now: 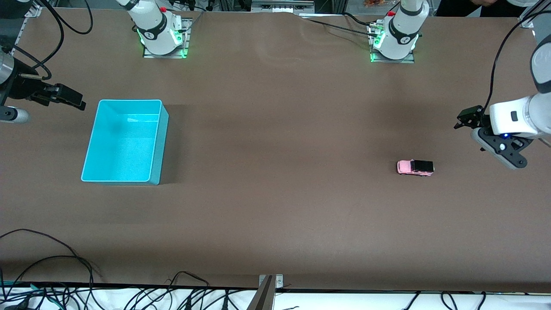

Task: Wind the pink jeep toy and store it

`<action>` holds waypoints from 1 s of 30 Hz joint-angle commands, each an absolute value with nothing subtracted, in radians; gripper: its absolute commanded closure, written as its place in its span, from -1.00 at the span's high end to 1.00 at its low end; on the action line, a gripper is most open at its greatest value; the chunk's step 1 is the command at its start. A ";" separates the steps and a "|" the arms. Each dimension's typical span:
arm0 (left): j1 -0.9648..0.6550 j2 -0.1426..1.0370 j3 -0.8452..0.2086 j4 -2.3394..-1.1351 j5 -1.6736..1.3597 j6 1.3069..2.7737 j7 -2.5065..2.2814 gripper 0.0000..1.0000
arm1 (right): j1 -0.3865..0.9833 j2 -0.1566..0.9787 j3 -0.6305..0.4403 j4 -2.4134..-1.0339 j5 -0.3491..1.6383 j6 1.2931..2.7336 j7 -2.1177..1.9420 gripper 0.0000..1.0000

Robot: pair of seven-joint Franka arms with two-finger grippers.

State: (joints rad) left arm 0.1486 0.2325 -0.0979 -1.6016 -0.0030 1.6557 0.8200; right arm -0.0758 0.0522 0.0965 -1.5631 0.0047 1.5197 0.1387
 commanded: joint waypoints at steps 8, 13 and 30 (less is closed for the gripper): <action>0.179 0.305 -0.106 -1.781 0.020 1.932 1.094 1.00 | -0.080 0.041 0.098 -1.563 0.018 1.508 0.127 1.00; 0.179 0.305 -0.109 -1.908 0.020 2.091 1.147 1.00 | -0.080 0.041 0.098 -1.565 0.020 1.508 0.127 1.00; 0.175 0.410 -0.110 -2.074 0.018 2.447 1.497 1.00 | -0.080 0.041 0.098 -1.563 0.020 1.508 0.129 1.00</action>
State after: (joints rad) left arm 0.1724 0.3880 -0.1076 -2.0741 -0.0020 2.3823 1.3881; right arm -0.0758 0.0522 0.0965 -1.5631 0.0047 1.5195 0.1387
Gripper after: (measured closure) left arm 0.000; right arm 0.000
